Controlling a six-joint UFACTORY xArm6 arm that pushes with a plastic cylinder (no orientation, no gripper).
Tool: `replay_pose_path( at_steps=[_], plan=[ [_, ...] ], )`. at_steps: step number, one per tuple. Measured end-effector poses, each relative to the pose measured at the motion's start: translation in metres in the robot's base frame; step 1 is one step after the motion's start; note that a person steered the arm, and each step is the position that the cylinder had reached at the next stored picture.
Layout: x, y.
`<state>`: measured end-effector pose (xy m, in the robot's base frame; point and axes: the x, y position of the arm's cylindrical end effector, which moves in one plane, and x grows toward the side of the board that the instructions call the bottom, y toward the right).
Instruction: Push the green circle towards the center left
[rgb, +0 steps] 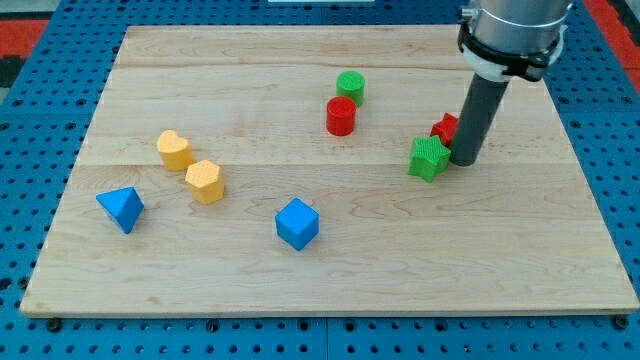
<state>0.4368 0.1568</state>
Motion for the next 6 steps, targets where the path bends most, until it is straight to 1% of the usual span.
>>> replay_pose_path(
  at_steps=[1, 2, 3, 4, 5, 6],
  plan=[
    [0.005, -0.011],
    [0.045, -0.048],
    [0.064, -0.035],
    [0.017, 0.056],
    [-0.044, 0.053],
    [-0.132, 0.039]
  ],
)
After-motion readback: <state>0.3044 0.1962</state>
